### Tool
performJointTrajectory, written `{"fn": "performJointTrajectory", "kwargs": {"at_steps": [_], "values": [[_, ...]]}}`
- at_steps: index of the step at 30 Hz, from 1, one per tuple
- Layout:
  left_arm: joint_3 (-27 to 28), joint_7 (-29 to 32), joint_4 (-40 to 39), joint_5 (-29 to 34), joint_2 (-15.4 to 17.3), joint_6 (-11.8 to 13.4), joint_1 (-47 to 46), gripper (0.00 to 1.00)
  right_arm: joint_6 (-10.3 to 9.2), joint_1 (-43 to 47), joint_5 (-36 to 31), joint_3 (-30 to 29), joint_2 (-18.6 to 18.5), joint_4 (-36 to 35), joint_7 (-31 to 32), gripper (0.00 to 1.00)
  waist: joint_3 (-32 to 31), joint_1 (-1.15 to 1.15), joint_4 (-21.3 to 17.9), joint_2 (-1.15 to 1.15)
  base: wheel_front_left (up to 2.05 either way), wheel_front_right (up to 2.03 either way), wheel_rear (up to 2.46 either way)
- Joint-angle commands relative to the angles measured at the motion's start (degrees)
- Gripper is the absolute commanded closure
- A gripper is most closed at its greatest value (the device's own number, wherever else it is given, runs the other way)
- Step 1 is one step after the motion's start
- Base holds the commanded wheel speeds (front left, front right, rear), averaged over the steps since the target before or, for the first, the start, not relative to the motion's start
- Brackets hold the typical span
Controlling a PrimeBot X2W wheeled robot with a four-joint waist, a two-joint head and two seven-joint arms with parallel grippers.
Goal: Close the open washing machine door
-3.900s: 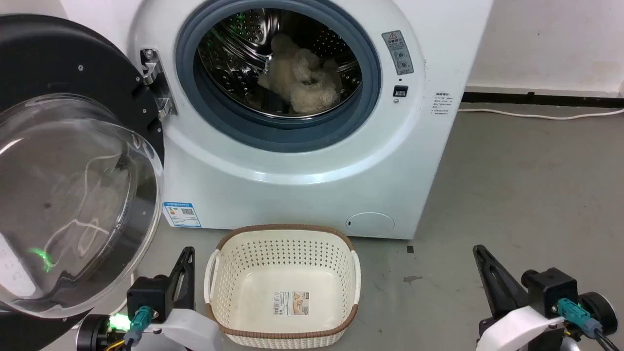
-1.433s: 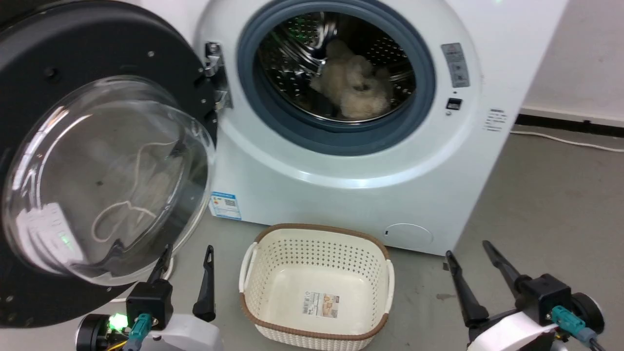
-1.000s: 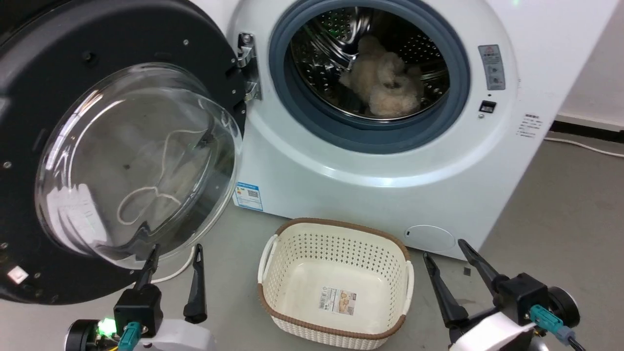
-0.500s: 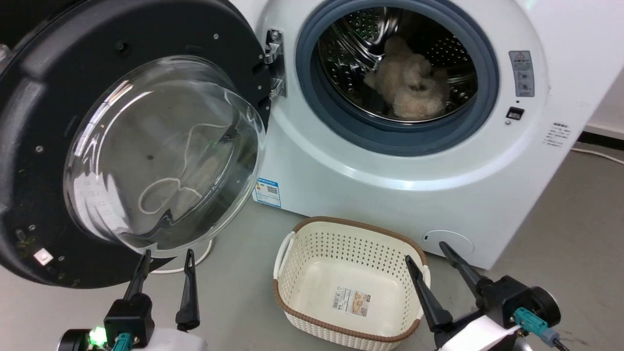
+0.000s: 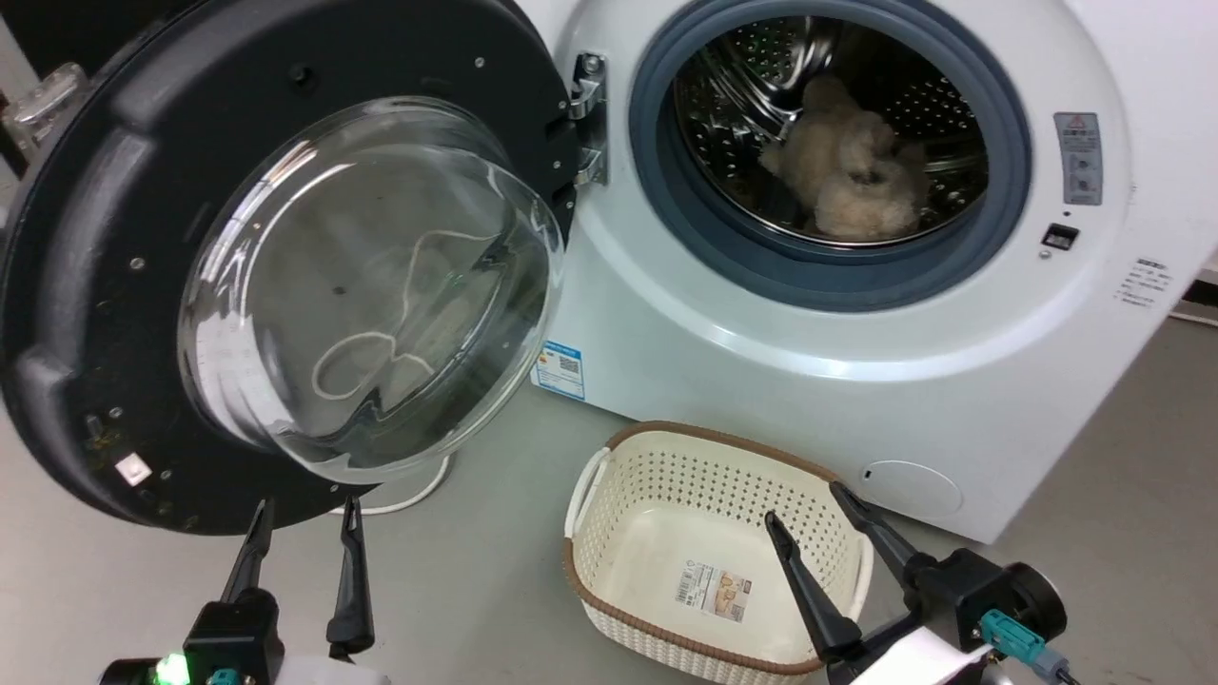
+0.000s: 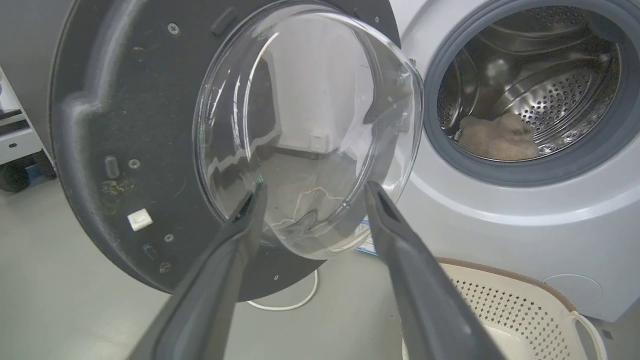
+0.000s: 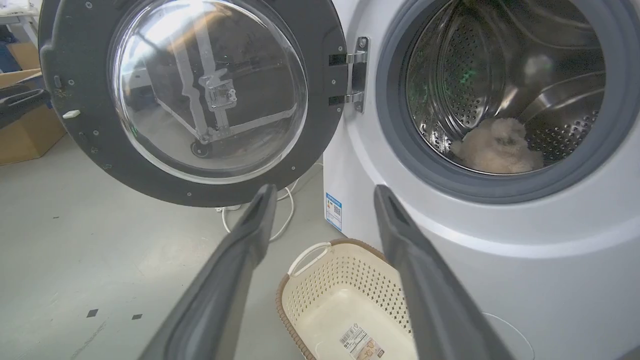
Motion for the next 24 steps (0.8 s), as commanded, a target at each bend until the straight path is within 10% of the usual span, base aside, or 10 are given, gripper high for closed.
{"fn": "performJointTrajectory", "kwargs": {"at_steps": [1, 24], "values": [[0.17, -0.51, -0.38, -0.34, 0.03, 0.18, 0.80, 0.00, 0.03, -1.02, 0.73, 0.44, -0.40, 0.34, -0.46, 0.00, 0.02, 0.00, 0.32, 0.00, 0.00, 0.00, 0.00], [1.37, -3.51, -0.34, -0.65, -0.27, -0.03, 1.97, 0.00, 0.04, -1.23, 2.78, 4.30, -0.86, 2.90, -3.46, 0.00, -0.12, 0.00, 6.21, 0.00, 0.00, 0.00, 0.00]]}}
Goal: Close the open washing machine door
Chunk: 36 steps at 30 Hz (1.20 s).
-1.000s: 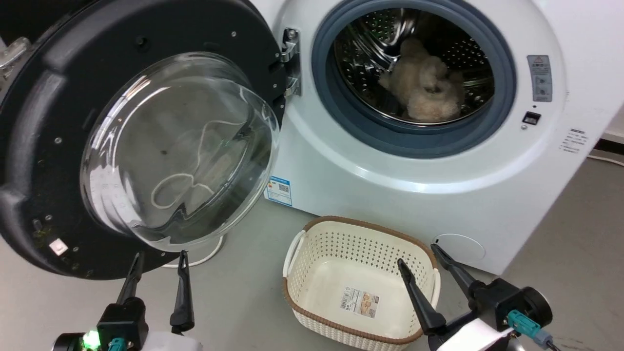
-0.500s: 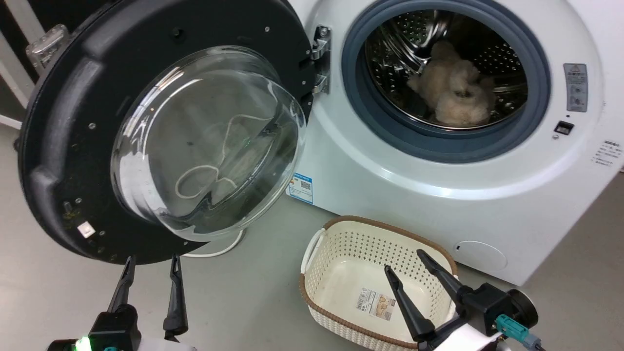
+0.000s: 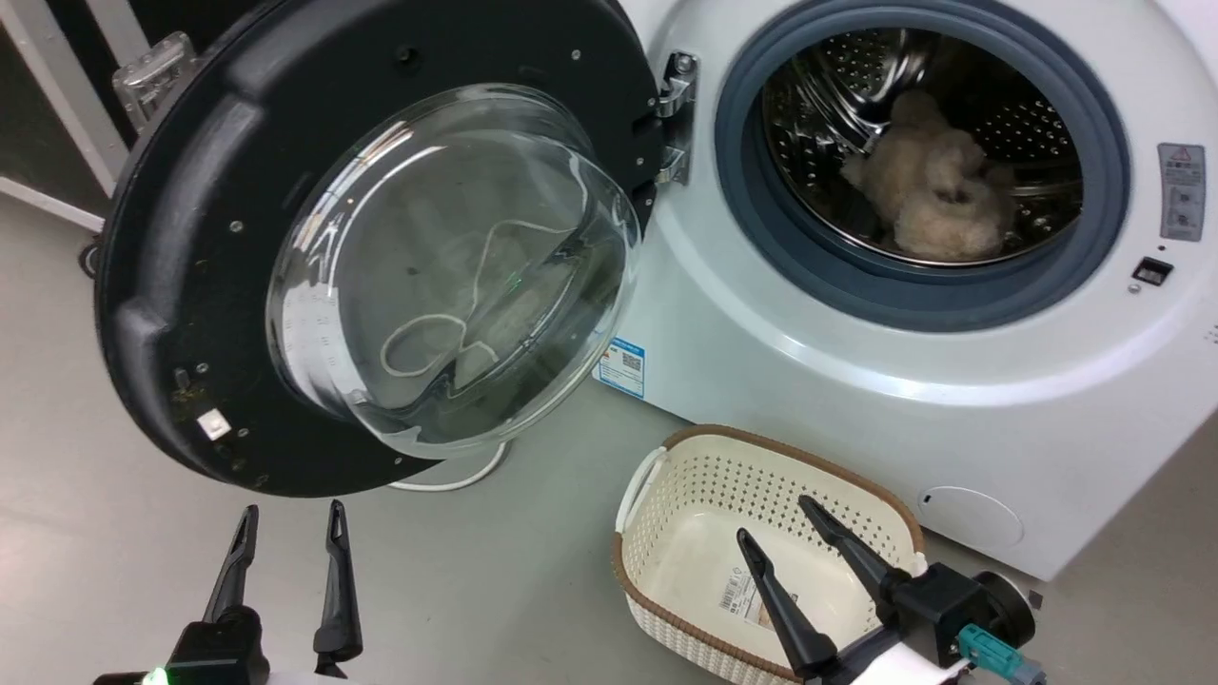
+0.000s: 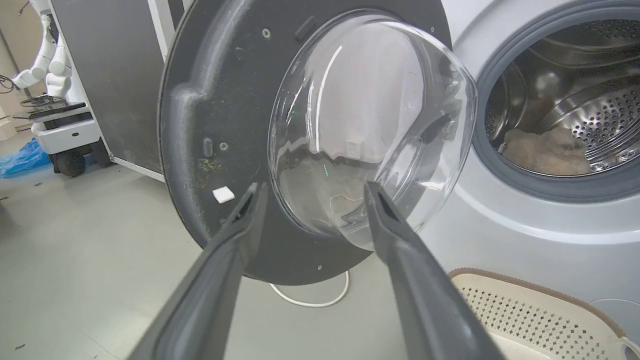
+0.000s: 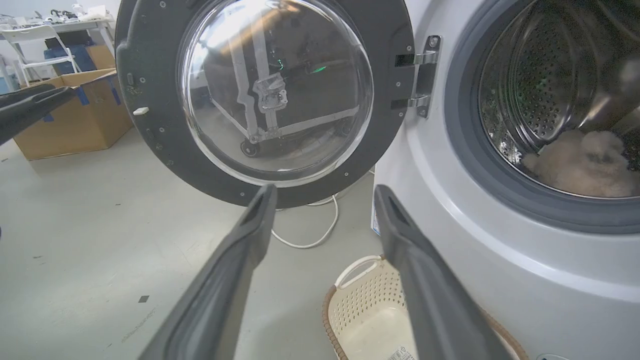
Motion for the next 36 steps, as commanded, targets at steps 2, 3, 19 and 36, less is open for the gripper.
{"fn": "performJointTrajectory", "kwargs": {"at_steps": [2, 3, 19, 36], "values": [[0.14, -0.72, 0.00, -0.15, -0.15, -0.26, 0.73, 0.00, 0.04, -0.57, 0.53, 0.71, -0.30, 0.42, -0.67, 0.00, -0.04, 0.00, 0.59, 0.00, 0.00, 0.00, 0.00], [0.12, -0.84, 0.08, -0.15, -0.15, -0.39, 0.76, 0.30, 0.04, -0.59, 0.59, 0.92, -0.33, 0.49, -0.79, 0.00, -0.05, 0.00, 0.82, 0.00, 0.00, 0.00, 0.00], [8.24, -2.75, -6.59, -8.93, 0.99, -5.79, -5.75, 1.00, 0.05, 1.32, 0.22, 0.67, -0.75, -0.13, -2.70, 0.00, 1.21, 0.00, 4.22, 0.00, 0.00, 0.00, 0.00], [29.76, 16.56, 15.39, -44.87, 16.50, -7.15, -30.31, 1.00, 0.05, -3.14, -0.35, 1.28, -4.09, -2.11, -2.70, 0.00, 9.79, 0.00, -4.27, 0.00, 0.00, 0.00, 0.00]]}}
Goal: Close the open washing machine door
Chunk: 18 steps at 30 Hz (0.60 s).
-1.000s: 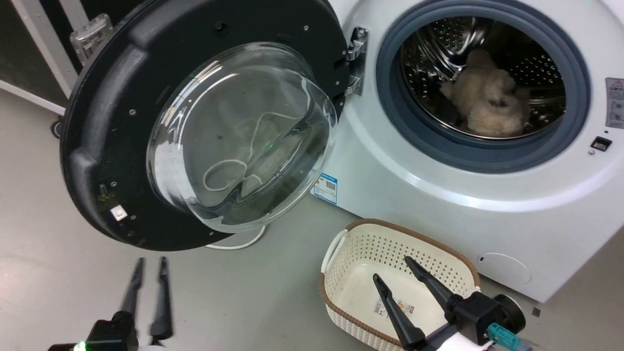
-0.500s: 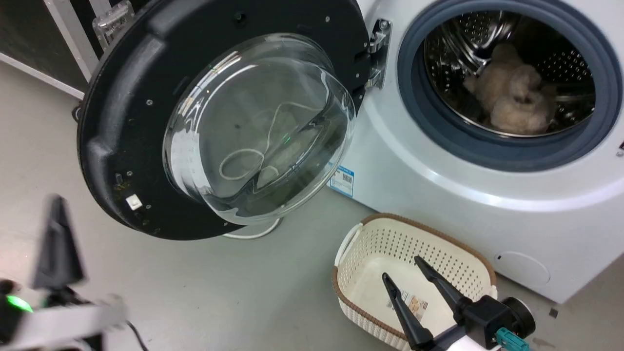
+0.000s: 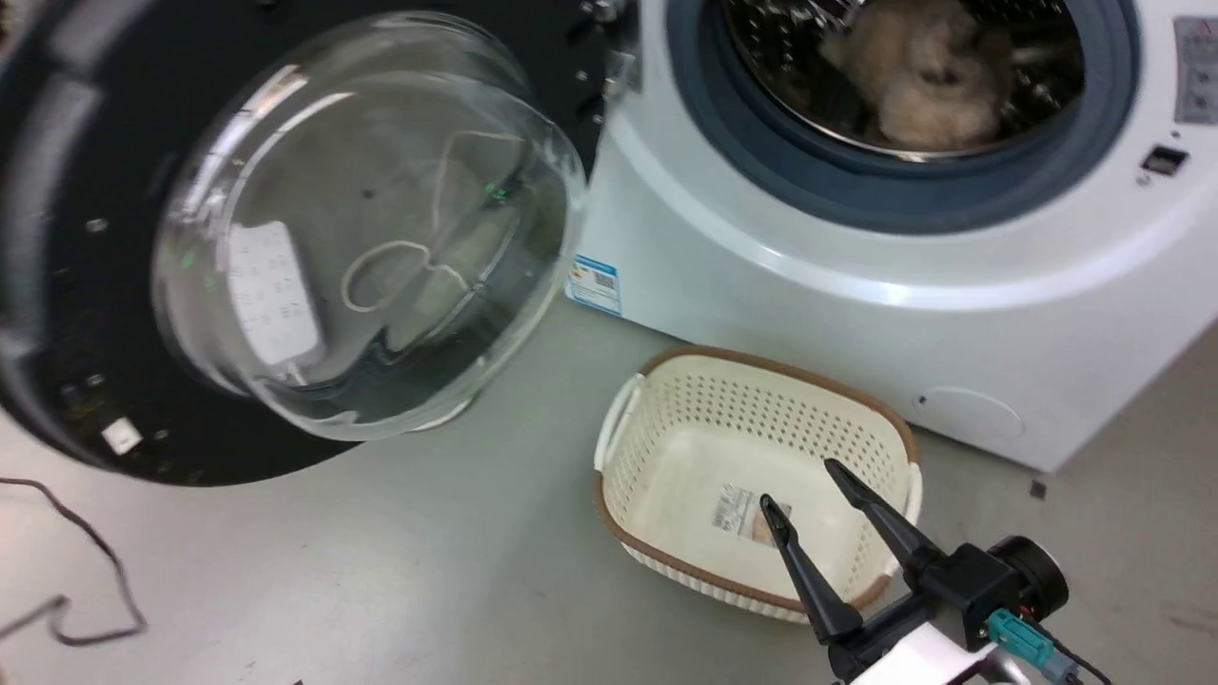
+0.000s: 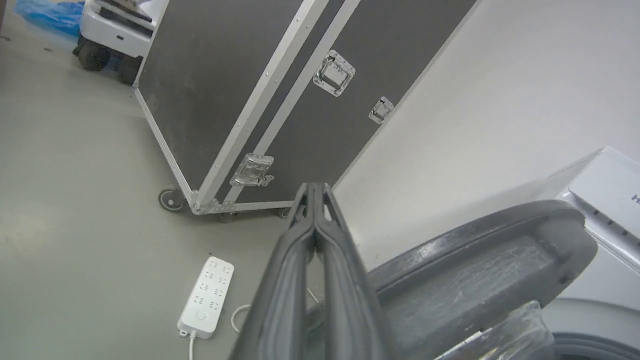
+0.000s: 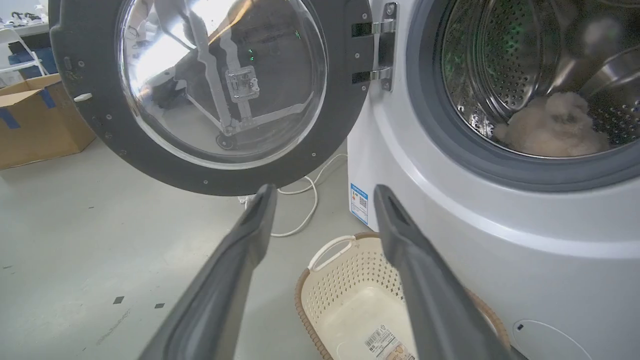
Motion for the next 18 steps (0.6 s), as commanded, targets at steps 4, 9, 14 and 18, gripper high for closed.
{"fn": "performJointTrajectory", "kwargs": {"at_steps": [4, 9, 14, 18], "values": [[3.55, 7.20, 7.27, -7.78, 2.72, 1.75, -4.94, 1.00, 0.05, -1.03, 0.12, -0.22, -0.98, -0.07, -0.24, 0.00, 1.43, -0.01, -1.81, 0.00, 0.00, 0.00, 0.00], [4.47, 19.42, 15.52, -16.90, 3.64, 4.13, -9.76, 1.00, 0.05, -1.45, 0.40, 0.29, -2.03, 0.19, -0.24, 0.00, 2.00, -0.01, -2.33, 0.00, 0.00, 0.00, 0.00], [3.93, 25.98, 17.09, -20.95, 3.61, 2.31, -9.88, 1.00, 0.05, -1.75, 0.83, 1.15, -3.02, 0.37, -0.24, 0.00, 2.19, -0.01, -2.74, 0.00, 0.00, 0.00, 0.00], [3.85, 28.96, 16.42, -22.51, 3.25, 1.09, -7.59, 1.00, 0.05, -1.67, 1.23, 0.95, -3.01, 0.64, -0.24, 0.00, 1.62, -0.01, -3.13, 0.00, 0.00, 0.00, 0.00]]}}
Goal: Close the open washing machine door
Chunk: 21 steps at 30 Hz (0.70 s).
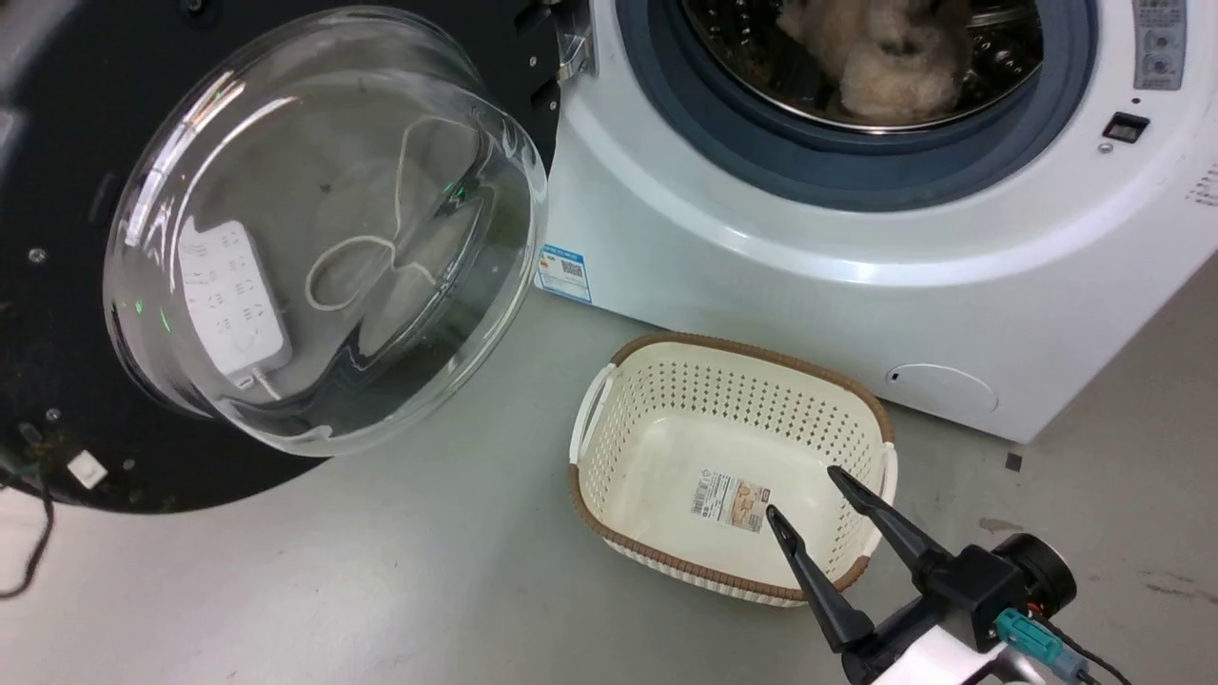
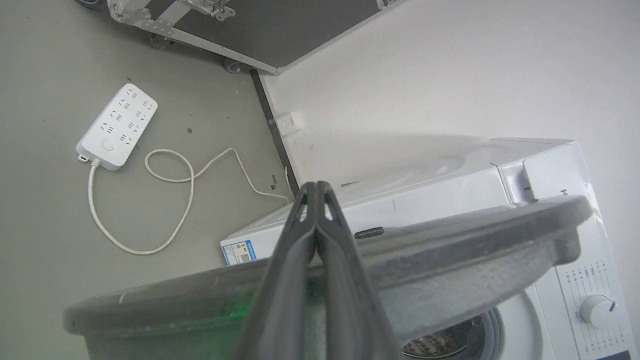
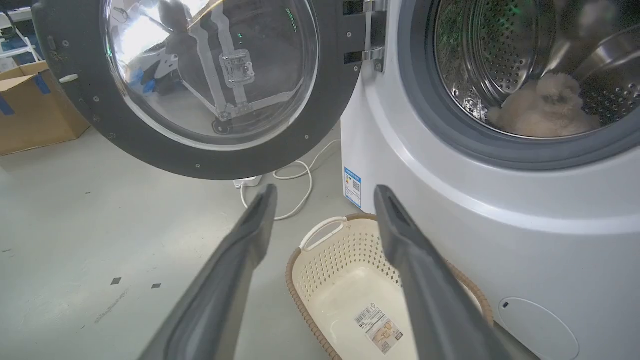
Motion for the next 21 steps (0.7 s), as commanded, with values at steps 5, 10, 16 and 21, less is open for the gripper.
{"fn": "performJointTrajectory", "kwargs": {"at_steps": [5, 10, 16, 21], "values": [[-1.67, 5.97, -4.13, -3.04, -3.78, -1.27, 5.73, 1.00, 0.05, 0.27, 1.06, -0.13, 0.81, 0.84, -0.24, 0.00, -2.85, 0.00, -0.10, 0.00, 0.00, 0.00, 0.00], [-3.27, 11.28, -10.60, -5.50, -7.92, -1.40, 11.74, 1.00, 0.05, 1.39, 1.23, -1.16, 2.02, 1.10, -0.24, 0.00, -5.46, 0.00, -0.25, 0.00, 0.00, 0.00, 0.00], [-7.02, 16.42, -20.31, -7.38, -14.70, -0.72, 19.20, 1.00, 0.05, 2.93, 0.94, -2.83, 3.32, 1.05, -0.24, 0.00, -7.78, 0.00, -0.71, 0.00, 0.00, 0.00, 0.00], [-12.93, 18.88, -30.39, -8.13, -19.80, 1.87, 26.07, 1.00, 0.05, 3.38, 0.09, -4.02, 3.83, 0.91, -0.24, 0.00, -8.19, 0.00, -2.38, 0.00, 0.00, 0.00, 0.00]]}}
